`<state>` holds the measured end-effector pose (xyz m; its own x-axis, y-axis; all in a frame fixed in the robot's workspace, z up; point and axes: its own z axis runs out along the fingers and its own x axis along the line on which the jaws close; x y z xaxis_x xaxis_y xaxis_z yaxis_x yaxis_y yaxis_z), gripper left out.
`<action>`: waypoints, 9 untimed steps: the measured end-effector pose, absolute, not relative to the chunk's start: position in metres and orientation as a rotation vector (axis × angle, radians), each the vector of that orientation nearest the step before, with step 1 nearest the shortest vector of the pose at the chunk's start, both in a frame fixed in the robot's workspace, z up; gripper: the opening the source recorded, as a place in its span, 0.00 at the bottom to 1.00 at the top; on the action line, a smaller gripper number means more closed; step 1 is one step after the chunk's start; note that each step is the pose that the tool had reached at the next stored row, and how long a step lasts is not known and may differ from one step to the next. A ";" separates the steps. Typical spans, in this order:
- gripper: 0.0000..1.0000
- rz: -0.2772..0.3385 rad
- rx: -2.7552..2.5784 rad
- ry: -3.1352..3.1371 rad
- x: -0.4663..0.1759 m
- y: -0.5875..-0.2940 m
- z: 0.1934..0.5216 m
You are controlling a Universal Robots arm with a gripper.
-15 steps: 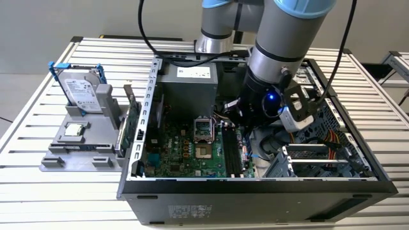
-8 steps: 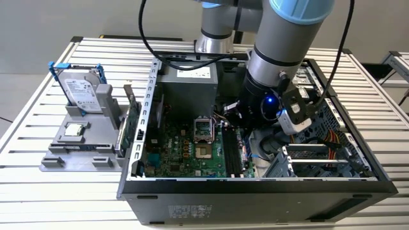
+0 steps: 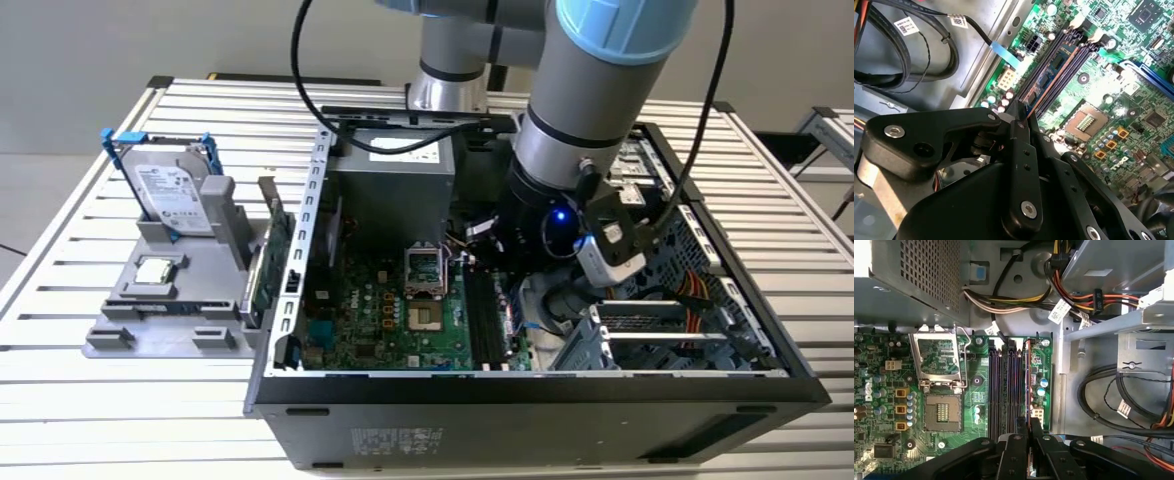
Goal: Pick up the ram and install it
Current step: 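Insert the ram into the slot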
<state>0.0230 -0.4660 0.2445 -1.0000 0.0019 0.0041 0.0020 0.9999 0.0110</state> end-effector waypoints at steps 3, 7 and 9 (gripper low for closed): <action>0.00 -0.017 -0.003 -3.137 0.023 -0.466 0.243; 0.00 -0.017 -0.003 -3.137 0.023 -0.466 0.240; 0.00 -0.017 -0.003 -3.137 0.023 -0.467 0.239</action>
<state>0.0230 -0.4667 0.2385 -1.0000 0.0019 0.0041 0.0019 0.9999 0.0108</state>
